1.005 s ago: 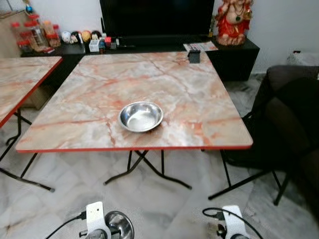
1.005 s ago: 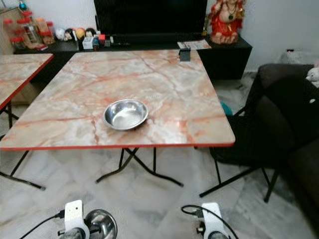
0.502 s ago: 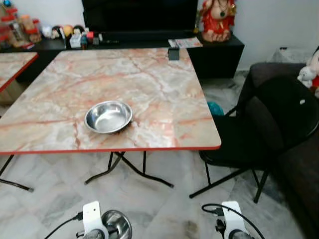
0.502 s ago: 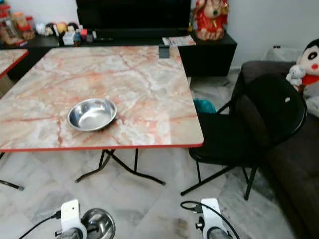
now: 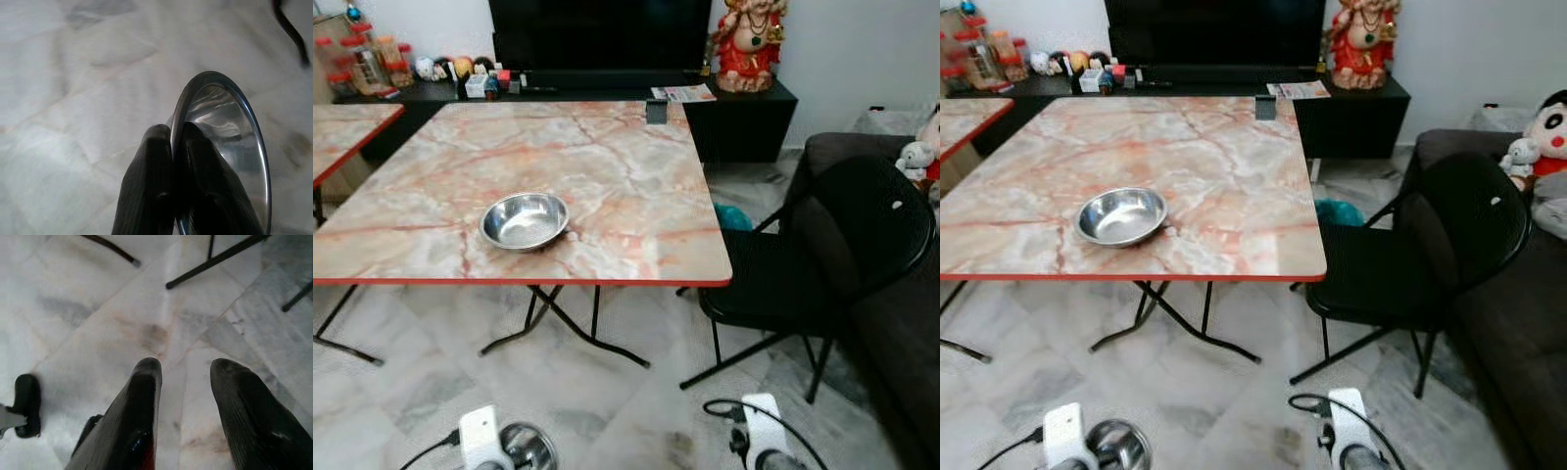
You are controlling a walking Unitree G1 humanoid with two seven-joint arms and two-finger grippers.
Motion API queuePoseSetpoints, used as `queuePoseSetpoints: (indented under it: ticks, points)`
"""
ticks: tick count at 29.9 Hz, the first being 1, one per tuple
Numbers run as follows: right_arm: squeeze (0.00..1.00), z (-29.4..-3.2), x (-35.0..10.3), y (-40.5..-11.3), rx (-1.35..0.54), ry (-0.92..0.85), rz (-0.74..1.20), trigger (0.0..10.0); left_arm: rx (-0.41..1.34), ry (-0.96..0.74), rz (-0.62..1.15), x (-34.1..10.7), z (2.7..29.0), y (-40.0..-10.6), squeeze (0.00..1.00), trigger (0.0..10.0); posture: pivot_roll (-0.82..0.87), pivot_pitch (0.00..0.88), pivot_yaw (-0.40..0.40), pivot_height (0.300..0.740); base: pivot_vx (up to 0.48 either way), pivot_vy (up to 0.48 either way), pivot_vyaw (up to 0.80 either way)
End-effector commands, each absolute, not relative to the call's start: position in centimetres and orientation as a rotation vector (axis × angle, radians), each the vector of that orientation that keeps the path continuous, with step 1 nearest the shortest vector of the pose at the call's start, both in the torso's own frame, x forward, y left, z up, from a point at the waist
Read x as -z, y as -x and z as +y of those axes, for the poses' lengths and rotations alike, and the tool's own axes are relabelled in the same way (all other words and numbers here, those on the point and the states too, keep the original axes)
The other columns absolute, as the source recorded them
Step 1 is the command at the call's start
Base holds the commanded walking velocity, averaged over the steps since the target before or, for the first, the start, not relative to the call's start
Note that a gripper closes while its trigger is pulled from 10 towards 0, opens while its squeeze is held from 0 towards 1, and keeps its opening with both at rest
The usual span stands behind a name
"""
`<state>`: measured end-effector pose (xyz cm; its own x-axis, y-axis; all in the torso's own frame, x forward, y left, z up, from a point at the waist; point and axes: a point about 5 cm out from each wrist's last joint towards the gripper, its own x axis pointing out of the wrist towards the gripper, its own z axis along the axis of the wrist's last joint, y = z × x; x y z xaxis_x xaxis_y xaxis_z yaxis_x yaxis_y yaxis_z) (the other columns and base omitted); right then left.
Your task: Setting the table
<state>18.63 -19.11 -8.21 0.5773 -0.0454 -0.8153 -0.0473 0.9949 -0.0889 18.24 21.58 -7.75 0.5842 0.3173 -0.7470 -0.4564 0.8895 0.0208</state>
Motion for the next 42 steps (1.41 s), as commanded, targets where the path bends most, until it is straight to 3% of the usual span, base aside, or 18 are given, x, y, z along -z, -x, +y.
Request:
queuePoseSetpoints:
  ticks: [1,6,7,17,20,27,29,32,34,35,42]
  points:
    - [0.0,-18.8,8.1,-19.0,-0.014,0.102,0.946,10.0,-0.535,0.176,0.762,7.1,23.1,-18.5,0.0,10.0,-0.04,0.0,-0.02,0.732,0.0,0.0,0.0]
    - [0.0,-18.7,8.1,-19.0,-0.019,0.103,0.946,10.0,-0.649,0.174,0.669,6.2,24.9,-18.5,0.0,10.0,-0.04,0.0,-0.022,0.732,0.0,0.0,0.0]
    - [0.0,-18.8,8.1,-19.0,-0.021,0.104,0.947,10.0,-0.762,0.127,0.569,5.2,26.5,-18.4,0.0,10.0,-0.03,0.0,-0.027,0.732,0.0,0.0,0.0]
    - [0.0,-18.5,8.0,-19.2,-0.043,0.112,0.946,10.0,-1.142,-0.102,0.316,1.5,30.6,-16.1,0.0,10.0,0.01,0.0,-0.042,0.732,0.0,0.0,0.0]
    - [0.0,-18.3,7.9,-19.4,-0.06,0.122,0.945,10.0,-1.291,-0.28,0.078,-3.5,33.4,-15.9,0.0,10.0,0.03,0.0,-0.059,0.732,0.0,0.0,0.0]
    - [0.0,-18.3,7.9,-19.4,-0.069,0.131,0.947,10.0,-1.367,-0.344,-0.201,-10.5,36.1,-17.6,0.0,10.0,0.03,0.0,-0.062,0.732,0.0,0.0,0.0]
    - [0.0,-18.3,7.9,-19.5,-0.068,0.13,0.945,10.0,-1.354,-0.375,-0.295,-13.0,36.1,-18.5,0.0,10.0,0.03,0.0,-0.061,0.732,0.0,0.0,0.0]
    - [0.0,-18.3,7.9,-19.5,-0.068,0.13,0.945,10.0,-1.36,-0.385,-0.303,-13.3,35.9,-18.5,0.0,10.0,0.03,0.0,-0.061,0.732,0.0,0.0,0.0]
    - [0.0,-18.3,7.8,-19.6,-0.066,0.128,0.941,10.0,-1.131,-0.28,-0.467,-17.4,34.1,-22.7,0.0,10.0,0.03,0.0,-0.06,0.732,0.0,0.0,0.0]
    - [0.0,-18.2,7.8,-19.7,-0.066,0.126,0.939,10.0,-0.89,-0.246,-0.556,-20.6,31.4,-26.1,0.0,10.0,0.03,0.0,-0.062,0.732,0.0,0.0,0.0]
    - [0.0,-18.2,7.6,-19.9,-0.047,0.096,0.919,10.0,-0.499,-0.024,-0.543,-23.0,25.8,-30.5,0.0,10.0,0.0,0.0,-0.045,0.732,0.0,0.0,0.0]
